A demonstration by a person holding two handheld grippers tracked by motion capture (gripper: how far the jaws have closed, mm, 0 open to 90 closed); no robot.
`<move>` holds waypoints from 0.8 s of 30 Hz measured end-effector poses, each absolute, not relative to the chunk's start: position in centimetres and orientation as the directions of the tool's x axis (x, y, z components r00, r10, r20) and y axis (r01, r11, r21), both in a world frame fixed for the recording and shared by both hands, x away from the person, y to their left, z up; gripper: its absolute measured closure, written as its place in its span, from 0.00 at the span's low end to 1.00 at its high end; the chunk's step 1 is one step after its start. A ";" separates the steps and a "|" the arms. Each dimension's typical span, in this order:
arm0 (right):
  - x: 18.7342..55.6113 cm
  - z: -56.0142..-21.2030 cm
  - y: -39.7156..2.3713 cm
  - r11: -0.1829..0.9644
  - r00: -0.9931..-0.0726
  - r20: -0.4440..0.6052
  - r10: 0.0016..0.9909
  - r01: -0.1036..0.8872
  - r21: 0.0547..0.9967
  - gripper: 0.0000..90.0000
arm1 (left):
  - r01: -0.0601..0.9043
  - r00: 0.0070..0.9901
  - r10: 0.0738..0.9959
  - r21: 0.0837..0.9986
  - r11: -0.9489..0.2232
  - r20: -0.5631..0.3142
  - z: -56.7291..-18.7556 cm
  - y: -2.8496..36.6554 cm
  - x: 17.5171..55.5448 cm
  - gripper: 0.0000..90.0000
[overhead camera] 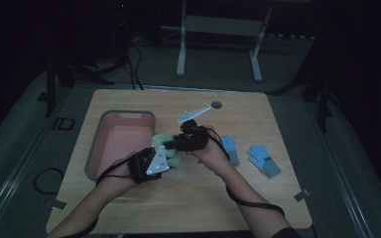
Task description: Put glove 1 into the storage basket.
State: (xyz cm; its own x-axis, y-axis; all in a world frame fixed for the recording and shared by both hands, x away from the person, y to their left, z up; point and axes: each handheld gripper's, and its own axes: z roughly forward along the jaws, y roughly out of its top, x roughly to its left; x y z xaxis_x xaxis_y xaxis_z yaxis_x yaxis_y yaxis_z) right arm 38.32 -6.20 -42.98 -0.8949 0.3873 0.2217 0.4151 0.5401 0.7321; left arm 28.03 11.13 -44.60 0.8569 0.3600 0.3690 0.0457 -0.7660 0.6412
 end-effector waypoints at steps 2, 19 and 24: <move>38.5 -42.9 -5.4 0.546 -0.899 0.221 0.378 0.409 0.731 0.80 | 0.049 0.853 0.363 0.634 -0.772 0.375 -44.6 11.8 28.0 0.83; 39.1 -44.3 2.2 0.575 -0.916 0.246 0.317 0.391 0.718 0.80 | 0.130 0.836 0.410 0.595 -0.793 0.365 -45.4 18.1 27.5 0.83; 39.3 -44.4 4.5 0.585 -0.920 0.249 0.303 0.386 0.714 0.80 | 0.152 0.828 0.427 0.588 -0.795 0.364 -45.6 20.1 27.6 0.83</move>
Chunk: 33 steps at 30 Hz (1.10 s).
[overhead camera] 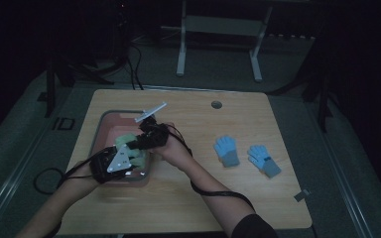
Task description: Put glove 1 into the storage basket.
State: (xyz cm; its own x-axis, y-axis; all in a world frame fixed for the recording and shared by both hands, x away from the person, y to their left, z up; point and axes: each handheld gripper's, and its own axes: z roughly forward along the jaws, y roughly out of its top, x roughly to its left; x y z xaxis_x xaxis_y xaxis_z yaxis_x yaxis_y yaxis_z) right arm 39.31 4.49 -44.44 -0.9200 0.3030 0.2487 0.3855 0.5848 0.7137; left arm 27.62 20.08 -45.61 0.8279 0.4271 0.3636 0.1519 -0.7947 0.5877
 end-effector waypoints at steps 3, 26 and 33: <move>39.4 -44.6 5.6 0.589 -0.922 0.254 0.291 0.382 0.713 0.80 | 0.170 0.823 0.447 0.598 -0.783 0.352 -46.1 20.9 27.5 0.83; 41.0 -47.1 3.7 0.568 -0.885 0.283 0.371 0.457 0.685 0.57 | 0.313 0.879 0.435 0.452 -0.836 0.196 -50.0 19.9 32.5 0.82; 40.0 -45.7 1.6 0.546 -0.894 0.269 0.358 0.434 0.716 0.48 | 0.371 0.859 0.487 0.467 -0.803 0.155 -49.6 20.2 33.0 0.53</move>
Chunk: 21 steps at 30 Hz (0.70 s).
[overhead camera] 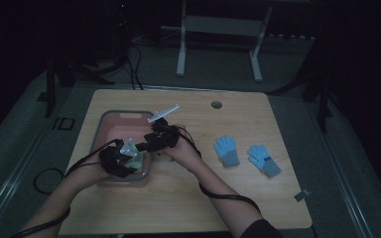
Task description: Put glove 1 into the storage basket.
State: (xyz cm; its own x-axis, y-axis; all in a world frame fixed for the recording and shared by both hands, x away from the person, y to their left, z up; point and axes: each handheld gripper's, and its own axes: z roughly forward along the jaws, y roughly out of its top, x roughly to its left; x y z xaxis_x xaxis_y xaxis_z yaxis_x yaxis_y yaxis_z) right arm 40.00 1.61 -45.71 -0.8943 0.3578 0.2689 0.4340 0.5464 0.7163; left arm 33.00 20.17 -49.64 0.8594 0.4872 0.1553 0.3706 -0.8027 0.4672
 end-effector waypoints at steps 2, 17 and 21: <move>39.8 -45.6 1.3 0.545 -0.896 0.268 0.353 0.430 0.719 0.47 | 0.381 0.848 0.508 0.494 -0.782 0.151 -49.4 20.4 32.9 0.49; 38.5 -45.4 -4.1 0.528 -0.897 0.285 0.337 0.431 0.732 0.25 | 0.419 0.807 0.588 0.645 -0.639 0.058 -47.1 17.9 31.5 0.09; 38.3 -45.5 -5.4 0.540 -0.898 0.269 0.347 0.426 0.726 0.24 | 0.402 0.817 0.575 0.667 -0.628 0.050 -46.7 16.8 31.0 0.09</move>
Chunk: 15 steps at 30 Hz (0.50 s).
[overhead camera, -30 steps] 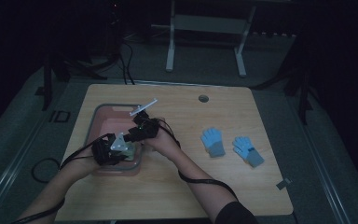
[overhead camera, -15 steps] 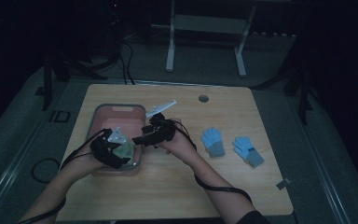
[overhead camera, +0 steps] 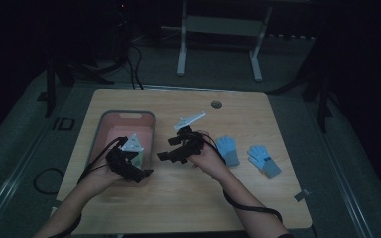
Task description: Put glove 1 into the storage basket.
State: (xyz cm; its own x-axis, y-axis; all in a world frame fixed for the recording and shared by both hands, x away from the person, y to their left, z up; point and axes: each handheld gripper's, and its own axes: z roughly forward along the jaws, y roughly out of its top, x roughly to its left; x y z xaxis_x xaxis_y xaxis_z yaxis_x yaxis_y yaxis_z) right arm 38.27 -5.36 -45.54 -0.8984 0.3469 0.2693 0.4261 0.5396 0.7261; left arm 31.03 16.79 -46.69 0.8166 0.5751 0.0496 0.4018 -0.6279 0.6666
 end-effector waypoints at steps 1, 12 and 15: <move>38.2 -45.6 -5.8 0.540 -0.900 0.265 0.347 0.423 0.728 0.24 | 0.400 0.821 0.569 0.670 -0.625 0.041 -46.6 16.6 30.9 0.09; 37.4 -45.7 -9.7 0.542 -0.909 0.173 0.380 0.371 0.754 0.22 | 0.316 0.866 0.497 0.714 -0.624 0.051 -46.2 12.1 29.1 0.09; 37.2 -45.8 -10.8 0.546 -0.904 0.155 0.398 0.369 0.752 0.21 | 0.300 0.872 0.486 0.717 -0.629 0.062 -46.3 11.3 28.8 0.09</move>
State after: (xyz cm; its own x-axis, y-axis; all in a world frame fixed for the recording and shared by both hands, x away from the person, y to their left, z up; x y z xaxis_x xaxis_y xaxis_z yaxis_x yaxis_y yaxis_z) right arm 37.20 -10.75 -45.80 -0.9043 0.3979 0.1548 0.3691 0.5464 0.7518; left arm 28.81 11.34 -46.31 0.8719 0.4859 0.0618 0.2997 -0.6289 0.7174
